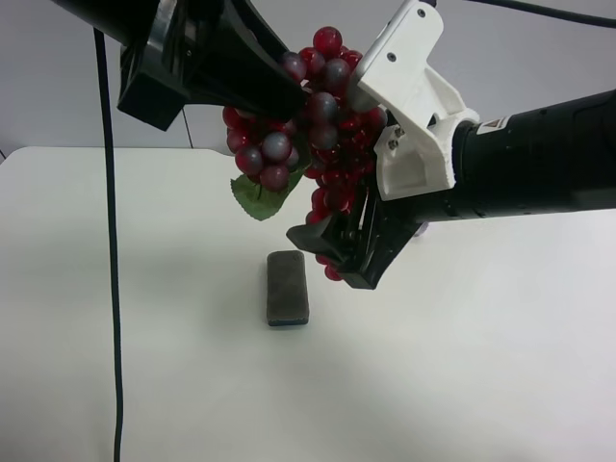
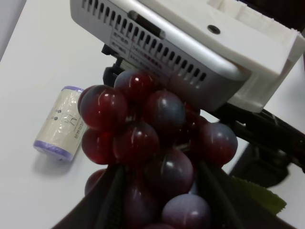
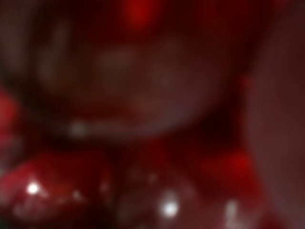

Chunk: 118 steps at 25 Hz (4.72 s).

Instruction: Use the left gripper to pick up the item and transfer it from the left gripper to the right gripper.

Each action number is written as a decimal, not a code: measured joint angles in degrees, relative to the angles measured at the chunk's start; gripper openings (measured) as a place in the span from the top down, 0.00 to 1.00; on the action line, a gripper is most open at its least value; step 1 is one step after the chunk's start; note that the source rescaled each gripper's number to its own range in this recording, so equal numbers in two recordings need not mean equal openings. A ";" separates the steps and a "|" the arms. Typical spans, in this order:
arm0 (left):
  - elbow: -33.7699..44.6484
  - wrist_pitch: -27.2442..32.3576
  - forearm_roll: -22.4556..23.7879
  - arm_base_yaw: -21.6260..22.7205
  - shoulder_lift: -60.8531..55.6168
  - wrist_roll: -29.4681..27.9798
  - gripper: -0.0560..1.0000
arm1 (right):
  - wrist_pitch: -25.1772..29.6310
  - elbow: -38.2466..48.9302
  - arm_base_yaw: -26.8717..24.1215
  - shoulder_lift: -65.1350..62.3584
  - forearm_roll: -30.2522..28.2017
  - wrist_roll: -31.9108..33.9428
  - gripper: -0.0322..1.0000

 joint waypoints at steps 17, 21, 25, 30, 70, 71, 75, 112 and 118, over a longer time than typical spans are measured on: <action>0.00 0.00 0.18 0.00 0.00 -2.70 0.95 | -0.14 0.00 0.00 0.17 0.18 -0.04 0.91; 0.00 2.71 0.24 0.00 0.00 -5.46 0.58 | -0.14 0.00 0.00 0.17 0.18 -0.04 0.92; 0.00 2.24 0.24 0.00 0.00 -5.67 0.44 | -0.09 0.00 0.00 0.17 0.18 -0.04 0.94; -0.07 -0.02 0.24 0.00 0.00 -5.78 0.43 | -0.02 0.00 0.00 0.25 0.01 -0.18 0.95; -0.09 16.43 20.14 0.00 -16.67 -29.12 0.00 | -0.03 0.00 0.00 0.25 0.01 0.01 0.96; -0.09 17.75 21.08 0.00 -17.84 -31.19 0.00 | 0.03 0.00 0.00 0.25 0.01 0.14 0.96; 0.71 21.90 25.65 0.00 -23.39 -37.06 0.00 | 0.07 0.00 0.00 0.25 0.01 0.44 0.96; 43.89 16.43 33.57 -0.11 -77.86 -62.64 0.00 | 0.07 0.00 0.00 0.25 0.01 1.51 0.96; 45.28 14.30 33.57 -0.11 -77.86 -62.85 0.00 | 0.07 0.00 0.00 0.25 0.01 1.51 0.96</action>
